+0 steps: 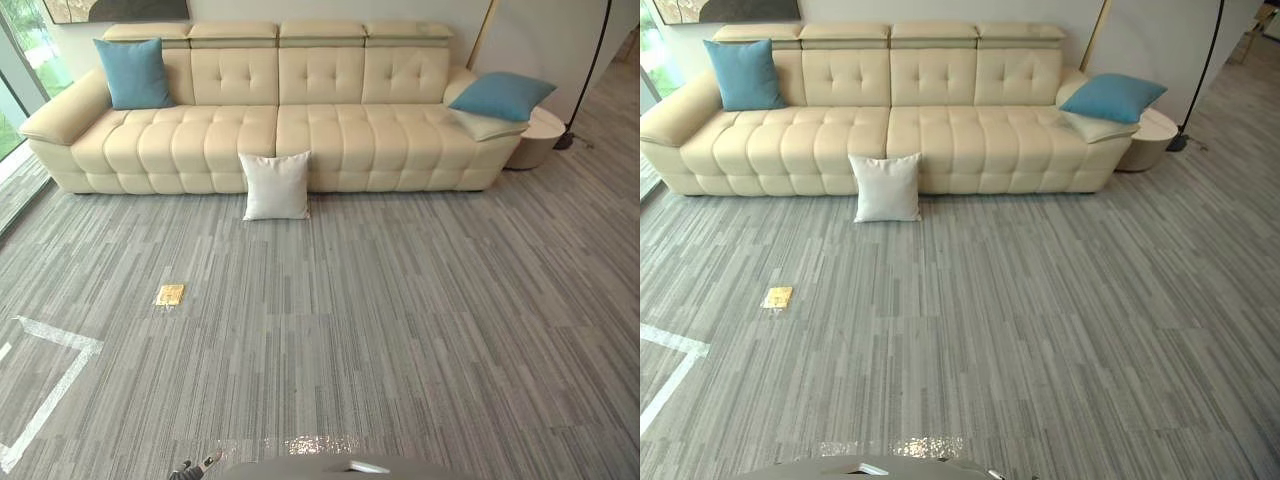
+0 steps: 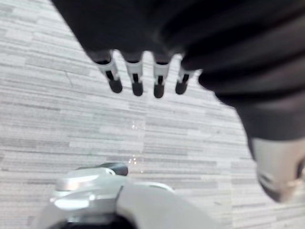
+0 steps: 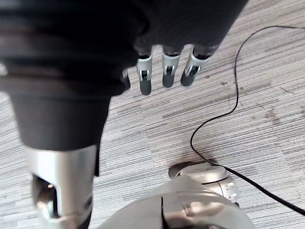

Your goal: Pick up cushions and gather them together orderly.

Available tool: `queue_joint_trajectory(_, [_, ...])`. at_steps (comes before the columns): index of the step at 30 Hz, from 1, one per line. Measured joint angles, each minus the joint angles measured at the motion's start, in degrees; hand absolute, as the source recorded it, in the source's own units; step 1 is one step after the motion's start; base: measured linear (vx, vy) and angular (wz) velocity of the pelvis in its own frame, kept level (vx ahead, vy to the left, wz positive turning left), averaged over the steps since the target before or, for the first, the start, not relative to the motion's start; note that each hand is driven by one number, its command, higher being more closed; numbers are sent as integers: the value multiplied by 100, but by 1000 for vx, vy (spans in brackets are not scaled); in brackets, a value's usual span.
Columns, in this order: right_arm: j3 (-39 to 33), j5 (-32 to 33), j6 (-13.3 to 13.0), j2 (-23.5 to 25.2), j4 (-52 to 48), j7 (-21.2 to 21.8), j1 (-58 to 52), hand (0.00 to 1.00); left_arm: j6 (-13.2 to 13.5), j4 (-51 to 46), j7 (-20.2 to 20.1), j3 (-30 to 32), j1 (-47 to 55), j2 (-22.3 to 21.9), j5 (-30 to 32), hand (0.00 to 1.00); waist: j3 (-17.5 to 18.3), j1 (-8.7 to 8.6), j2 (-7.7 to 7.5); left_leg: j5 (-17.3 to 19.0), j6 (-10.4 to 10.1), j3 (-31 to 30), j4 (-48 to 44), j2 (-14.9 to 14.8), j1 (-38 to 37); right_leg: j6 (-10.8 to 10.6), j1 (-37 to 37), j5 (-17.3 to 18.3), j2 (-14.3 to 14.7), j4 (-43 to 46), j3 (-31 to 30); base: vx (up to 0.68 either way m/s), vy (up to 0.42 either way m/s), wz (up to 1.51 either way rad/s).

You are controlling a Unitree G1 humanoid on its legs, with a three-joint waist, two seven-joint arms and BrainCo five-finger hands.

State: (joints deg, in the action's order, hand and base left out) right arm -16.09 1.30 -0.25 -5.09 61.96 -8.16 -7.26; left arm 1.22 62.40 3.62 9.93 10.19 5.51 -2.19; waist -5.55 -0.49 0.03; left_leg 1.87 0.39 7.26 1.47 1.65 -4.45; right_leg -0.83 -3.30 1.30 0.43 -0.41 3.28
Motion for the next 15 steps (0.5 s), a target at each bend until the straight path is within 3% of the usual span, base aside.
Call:
queue_joint_trajectory(5, [-1, -8, -8, 3, -13, 1, 160, 0, 7, 7, -4, 8, -53, -27, -1, 0, -43, 10, -8, -39, -111, 65, 132, -14, -182, -22, -160, -11, 14, -82, 78, 69, -22, -2])
queue_joint_trajectory(15, [-57, -65, -14, 4, -30, 1, 362, 0, 13, 3, -13, 1, -159, -36, -1, 0, -163, 38, 11, -29, -135, 63, 166, -18, -278, -88, -269, 31, 8, -96, 212, -27, -13, 3])
